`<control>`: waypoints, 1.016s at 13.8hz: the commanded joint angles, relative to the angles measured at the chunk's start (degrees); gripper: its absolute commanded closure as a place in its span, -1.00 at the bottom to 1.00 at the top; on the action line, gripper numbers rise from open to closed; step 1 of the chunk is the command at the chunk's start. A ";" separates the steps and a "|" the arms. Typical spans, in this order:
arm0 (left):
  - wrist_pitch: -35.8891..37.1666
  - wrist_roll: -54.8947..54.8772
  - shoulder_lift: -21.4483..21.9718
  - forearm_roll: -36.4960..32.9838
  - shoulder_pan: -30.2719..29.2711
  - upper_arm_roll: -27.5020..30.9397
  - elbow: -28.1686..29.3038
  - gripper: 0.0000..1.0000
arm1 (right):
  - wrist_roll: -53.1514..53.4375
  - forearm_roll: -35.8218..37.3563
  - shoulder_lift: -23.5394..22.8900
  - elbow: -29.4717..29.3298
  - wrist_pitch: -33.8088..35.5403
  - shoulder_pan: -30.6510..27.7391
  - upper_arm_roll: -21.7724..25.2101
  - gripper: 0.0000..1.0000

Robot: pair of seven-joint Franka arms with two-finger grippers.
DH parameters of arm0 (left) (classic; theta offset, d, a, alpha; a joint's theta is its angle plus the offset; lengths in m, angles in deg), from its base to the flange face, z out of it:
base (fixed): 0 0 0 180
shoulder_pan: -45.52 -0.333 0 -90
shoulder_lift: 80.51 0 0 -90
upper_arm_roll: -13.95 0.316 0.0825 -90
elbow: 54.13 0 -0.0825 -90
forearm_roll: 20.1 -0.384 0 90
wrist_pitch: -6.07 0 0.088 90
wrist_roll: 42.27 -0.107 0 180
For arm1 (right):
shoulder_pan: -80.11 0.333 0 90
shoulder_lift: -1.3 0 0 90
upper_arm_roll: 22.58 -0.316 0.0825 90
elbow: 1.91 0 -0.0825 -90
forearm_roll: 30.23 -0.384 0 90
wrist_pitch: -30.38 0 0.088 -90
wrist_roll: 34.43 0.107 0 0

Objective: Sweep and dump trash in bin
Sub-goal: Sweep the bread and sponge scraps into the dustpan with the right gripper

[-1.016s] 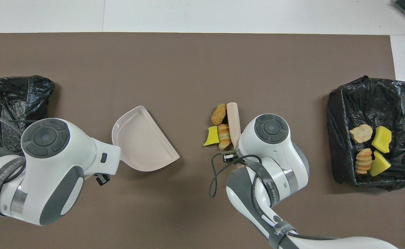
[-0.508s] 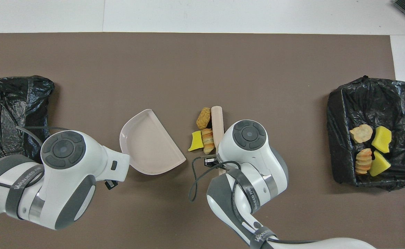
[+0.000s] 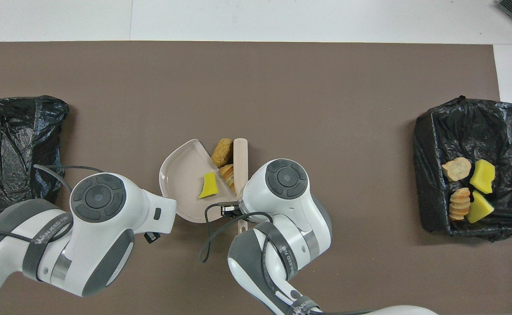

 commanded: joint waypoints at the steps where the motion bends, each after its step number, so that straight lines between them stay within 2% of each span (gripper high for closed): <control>1: -2.14 1.32 0.83 -0.63 1.06 0.40 1.62 1.00 | -4.25 -2.26 -0.39 -0.63 -0.89 1.64 -1.49 1.00; 3: -2.14 1.58 0.66 -0.63 1.06 0.40 1.35 1.00 | -8.28 -2.26 -0.04 -0.63 0.07 1.64 -3.16 1.00; 7: -2.14 3.34 0.57 -0.63 1.15 0.40 1.09 1.00 | -9.18 -2.09 0.75 -0.98 2.88 1.20 -3.78 1.00; 11: -2.31 8.60 0.40 -0.02 0.89 0.40 1.09 1.00 | -8.83 -0.07 3.04 -4.48 17.00 -3.00 -2.90 1.00; 14: -2.75 10.72 0.22 0.07 0.89 0.40 1.09 1.00 | -8.83 6.68 2.52 -12.29 27.91 -5.65 -3.08 1.00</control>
